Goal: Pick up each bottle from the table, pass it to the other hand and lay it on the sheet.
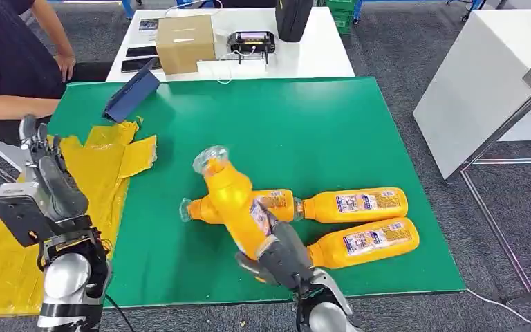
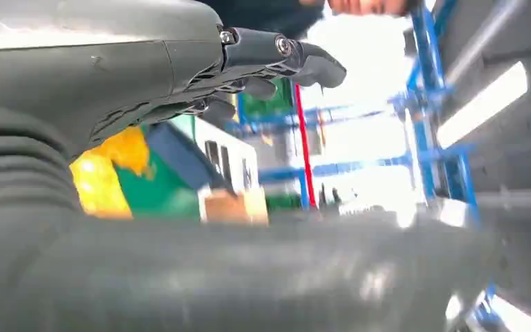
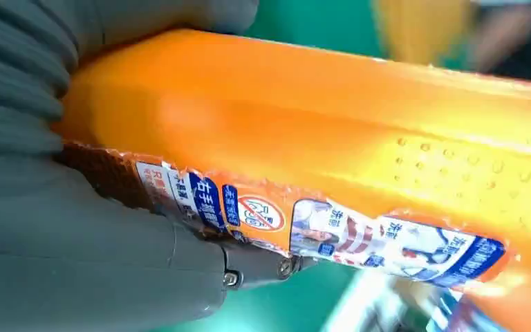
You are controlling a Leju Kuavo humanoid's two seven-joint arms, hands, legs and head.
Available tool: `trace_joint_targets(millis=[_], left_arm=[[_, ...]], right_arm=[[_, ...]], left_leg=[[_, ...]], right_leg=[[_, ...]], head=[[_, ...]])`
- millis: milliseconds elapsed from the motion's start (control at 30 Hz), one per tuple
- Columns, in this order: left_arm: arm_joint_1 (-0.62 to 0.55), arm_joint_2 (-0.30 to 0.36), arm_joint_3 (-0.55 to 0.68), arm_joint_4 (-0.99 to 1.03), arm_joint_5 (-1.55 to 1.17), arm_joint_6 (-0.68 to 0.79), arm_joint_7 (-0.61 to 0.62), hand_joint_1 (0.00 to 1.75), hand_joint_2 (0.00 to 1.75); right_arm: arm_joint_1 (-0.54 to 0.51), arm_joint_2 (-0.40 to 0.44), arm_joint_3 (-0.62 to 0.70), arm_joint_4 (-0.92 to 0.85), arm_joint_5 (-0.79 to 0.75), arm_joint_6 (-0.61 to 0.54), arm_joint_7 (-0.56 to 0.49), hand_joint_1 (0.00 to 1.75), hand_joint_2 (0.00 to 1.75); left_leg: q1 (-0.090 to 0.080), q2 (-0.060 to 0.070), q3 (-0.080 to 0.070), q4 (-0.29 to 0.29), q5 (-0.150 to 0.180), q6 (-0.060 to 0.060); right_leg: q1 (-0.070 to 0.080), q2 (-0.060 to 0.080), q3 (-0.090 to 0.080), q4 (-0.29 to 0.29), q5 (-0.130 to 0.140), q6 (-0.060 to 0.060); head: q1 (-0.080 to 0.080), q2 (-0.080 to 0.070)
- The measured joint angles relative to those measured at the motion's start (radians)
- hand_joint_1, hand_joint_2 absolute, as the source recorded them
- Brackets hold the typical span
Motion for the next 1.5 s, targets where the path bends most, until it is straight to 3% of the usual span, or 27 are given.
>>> trace_joint_targets(millis=[167,400,600,1167,1500], left_arm=[[0.014,0.003,0.025,0.0,0.045,-0.065,0.042,0.0,1.75],[0.049,0.032,-0.033,0.013,0.493,-0.552,0.266,0.0,1.75],[0.112,0.081,-0.108,0.014,0.741,-0.817,0.287,0.0,1.75],[0.148,0.11,-0.175,-0.022,0.645,-0.85,0.225,0.0,1.75],[0.142,0.112,-0.205,-0.037,0.537,-0.87,0.177,0.0,1.75]], right_arm=[[0.038,0.009,-0.033,-0.12,-0.004,0.012,-0.013,1.75,1.75],[0.07,0.008,-0.051,-0.199,0.024,0.047,-0.018,1.75,1.75],[0.074,0.003,-0.054,-0.209,0.018,0.121,-0.016,1.75,1.75],[0.056,-0.005,-0.042,-0.207,-0.024,0.23,0.026,1.75,1.75],[-0.059,-0.031,0.1,-0.115,-0.156,0.384,0.088,1.75,1.75]], left_leg=[[-0.001,0.0,-0.001,0.0,0.0,0.0],[-0.001,0.0,-0.002,0.0,0.0,0.0],[-0.001,0.0,-0.003,0.0,-0.001,0.0],[-0.001,0.0,-0.004,0.0,0.0,0.0],[-0.001,0.0,-0.004,0.0,0.0,0.0]], right_leg=[[-0.001,0.0,-0.001,0.0,0.0,0.0],[-0.001,0.0,-0.002,-0.001,0.0,0.0],[-0.001,0.0,-0.003,0.0,0.0,0.0],[-0.001,0.0,-0.003,0.0,0.0,0.0],[-0.001,0.0,-0.003,0.0,0.0,0.0]], head=[[0.0,0.0],[0.0,0.0],[0.0,0.0],[0.0,0.0],[0.0,0.0]])
